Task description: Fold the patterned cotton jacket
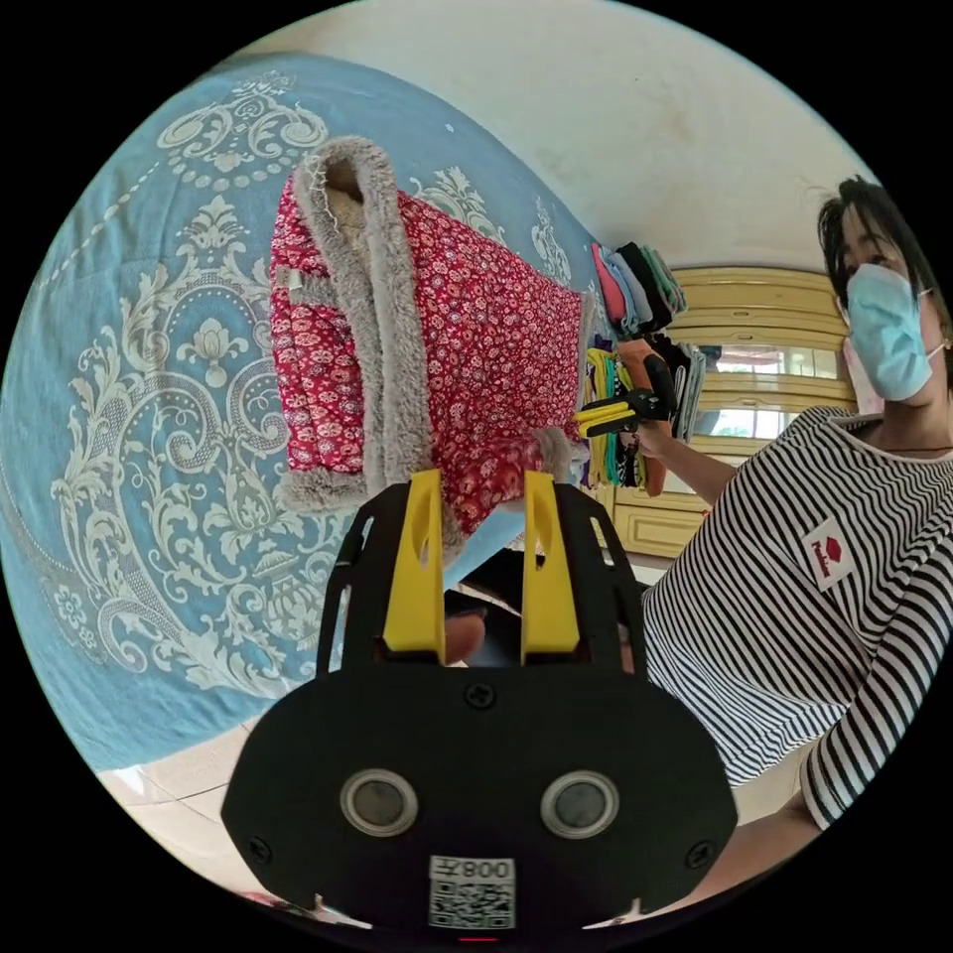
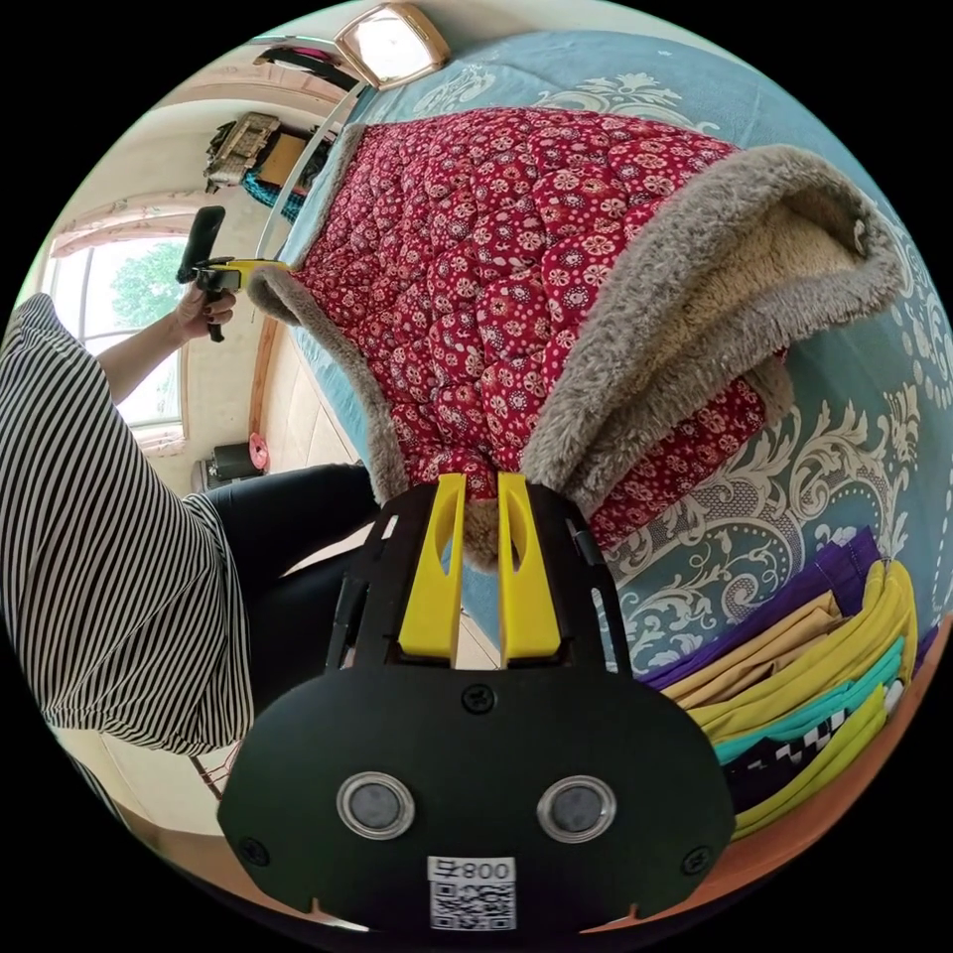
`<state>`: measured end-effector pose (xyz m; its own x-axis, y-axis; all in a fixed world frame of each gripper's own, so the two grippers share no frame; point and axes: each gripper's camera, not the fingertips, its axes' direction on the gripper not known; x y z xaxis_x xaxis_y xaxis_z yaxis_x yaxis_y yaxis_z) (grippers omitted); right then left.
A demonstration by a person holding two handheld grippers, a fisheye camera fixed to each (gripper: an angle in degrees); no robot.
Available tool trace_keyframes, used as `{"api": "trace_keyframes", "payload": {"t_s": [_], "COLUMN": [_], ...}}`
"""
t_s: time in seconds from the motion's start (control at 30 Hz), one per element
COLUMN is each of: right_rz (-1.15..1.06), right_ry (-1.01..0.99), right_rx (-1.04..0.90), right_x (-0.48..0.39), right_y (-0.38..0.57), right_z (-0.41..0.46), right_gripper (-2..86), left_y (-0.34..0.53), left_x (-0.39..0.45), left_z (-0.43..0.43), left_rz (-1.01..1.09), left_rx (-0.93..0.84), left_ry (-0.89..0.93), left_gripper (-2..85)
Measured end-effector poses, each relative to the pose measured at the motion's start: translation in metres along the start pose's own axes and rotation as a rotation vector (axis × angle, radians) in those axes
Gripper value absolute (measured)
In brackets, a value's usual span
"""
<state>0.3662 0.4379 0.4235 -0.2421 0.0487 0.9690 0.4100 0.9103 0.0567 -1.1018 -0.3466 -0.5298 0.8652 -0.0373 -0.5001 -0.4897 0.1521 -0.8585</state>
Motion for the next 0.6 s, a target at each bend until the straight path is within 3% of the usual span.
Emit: {"api": "trace_keyframes", "payload": {"t_s": [0.2,0.33,0.6], "right_rz": [0.032,0.068,0.187], "right_ry": [-0.018,-0.026,-0.123], "right_rx": [0.019,0.044,0.211], "right_x": [0.009,0.011,0.012], "right_y": [0.006,0.011,0.032], "right_z": [0.000,-0.005,-0.035], "right_gripper": [6.4,6.5,7.2], "left_y": [0.015,0.010,0.016], "left_x": [-0.012,-0.007,-0.009], "left_z": [-0.012,-0.001,0.011], "left_rz": [-0.042,-0.023,-0.104], "left_rx": [0.107,0.092,0.160], "left_ry": [0.064,0.007,0.031], "left_gripper": [8.1,7.1,3.8]}}
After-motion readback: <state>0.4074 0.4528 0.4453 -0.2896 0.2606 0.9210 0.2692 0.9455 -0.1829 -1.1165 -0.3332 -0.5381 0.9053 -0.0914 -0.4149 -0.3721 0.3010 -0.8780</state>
